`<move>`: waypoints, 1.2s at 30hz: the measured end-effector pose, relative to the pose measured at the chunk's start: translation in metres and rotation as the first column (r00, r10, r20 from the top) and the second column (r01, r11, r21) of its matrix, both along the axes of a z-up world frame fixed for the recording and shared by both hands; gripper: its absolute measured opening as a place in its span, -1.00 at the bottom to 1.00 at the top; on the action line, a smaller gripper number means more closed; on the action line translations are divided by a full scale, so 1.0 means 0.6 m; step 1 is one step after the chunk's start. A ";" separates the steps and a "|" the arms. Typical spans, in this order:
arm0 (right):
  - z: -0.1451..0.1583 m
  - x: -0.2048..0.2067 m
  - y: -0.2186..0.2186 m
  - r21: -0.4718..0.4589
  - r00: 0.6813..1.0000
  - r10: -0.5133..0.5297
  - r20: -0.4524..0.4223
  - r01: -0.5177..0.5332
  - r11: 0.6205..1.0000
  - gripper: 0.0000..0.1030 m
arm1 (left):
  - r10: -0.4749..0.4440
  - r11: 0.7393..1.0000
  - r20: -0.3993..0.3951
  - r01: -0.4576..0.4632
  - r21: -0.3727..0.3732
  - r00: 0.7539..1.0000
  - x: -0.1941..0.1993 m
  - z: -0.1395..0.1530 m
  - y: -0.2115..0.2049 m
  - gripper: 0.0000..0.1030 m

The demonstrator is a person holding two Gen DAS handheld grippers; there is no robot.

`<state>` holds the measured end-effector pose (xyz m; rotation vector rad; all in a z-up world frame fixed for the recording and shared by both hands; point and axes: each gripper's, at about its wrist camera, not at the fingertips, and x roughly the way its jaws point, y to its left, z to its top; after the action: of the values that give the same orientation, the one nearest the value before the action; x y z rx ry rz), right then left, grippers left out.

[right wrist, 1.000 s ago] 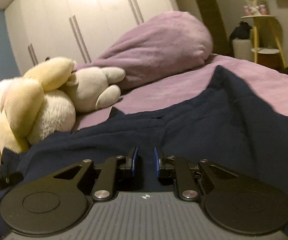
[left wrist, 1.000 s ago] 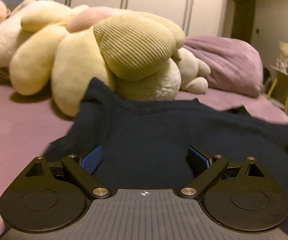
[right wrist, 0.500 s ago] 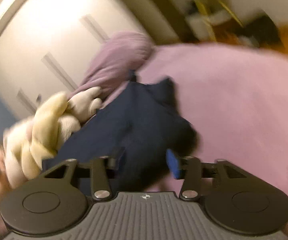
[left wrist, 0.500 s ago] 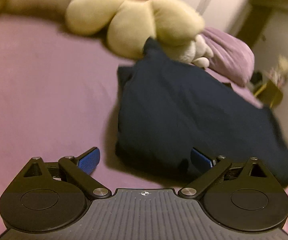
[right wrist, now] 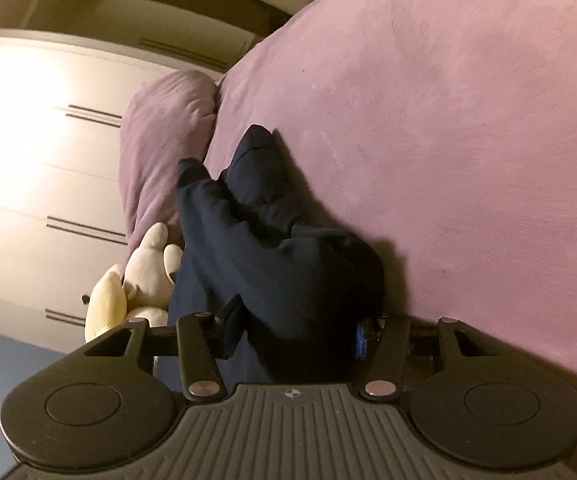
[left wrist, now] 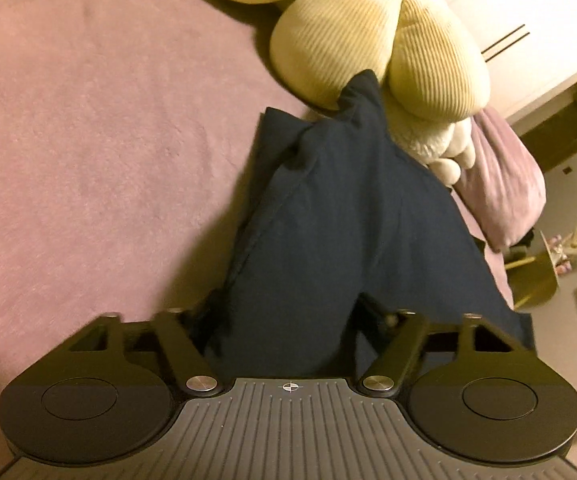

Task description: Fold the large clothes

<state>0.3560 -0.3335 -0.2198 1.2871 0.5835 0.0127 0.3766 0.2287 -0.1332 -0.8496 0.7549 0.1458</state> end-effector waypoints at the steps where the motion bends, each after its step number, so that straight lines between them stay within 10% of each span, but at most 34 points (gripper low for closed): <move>1: 0.000 0.006 0.003 -0.003 1.000 -0.003 -0.005 0.003 1.000 -0.07 | -0.013 1.000 0.012 0.013 -0.017 1.000 -0.002 0.003 0.002 0.05; 13: 0.081 -0.064 0.013 -0.156 0.992 0.107 0.073 -0.095 0.983 -0.58 | -0.176 0.983 0.211 0.182 -0.012 0.962 -0.169 0.118 0.030 -0.25; 21: 0.074 -0.296 -0.003 -0.191 0.972 0.236 -0.010 -0.233 0.954 -0.49 | -0.192 0.978 -0.030 0.193 0.078 0.981 -0.383 0.084 0.032 0.03; 26: 0.094 -0.354 -0.019 -0.291 0.978 0.195 -0.077 -0.209 0.934 -0.12 | -0.054 0.978 0.022 0.049 0.201 0.998 -0.410 0.128 0.032 0.27; 28: 0.130 -0.352 -0.005 -0.404 0.980 0.182 -0.077 -0.197 0.893 -0.05 | -0.066 0.957 0.063 0.045 0.288 0.996 -0.400 0.159 0.020 0.38; 32: 0.210 -0.346 0.057 -0.727 0.989 0.149 -0.013 -0.111 0.678 0.03 | -0.148 0.912 0.103 0.095 0.400 0.984 -0.345 0.185 -0.036 0.45; 36: 0.236 -0.274 0.157 -0.771 0.944 0.328 0.033 -0.185 0.610 -0.49 | -0.170 0.895 0.122 0.102 0.435 0.978 -0.253 0.170 -0.106 0.55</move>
<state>0.1915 -0.2395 -0.0785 0.3485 0.5325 0.1077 0.2246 0.1649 -0.0311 -0.3820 0.6002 0.1114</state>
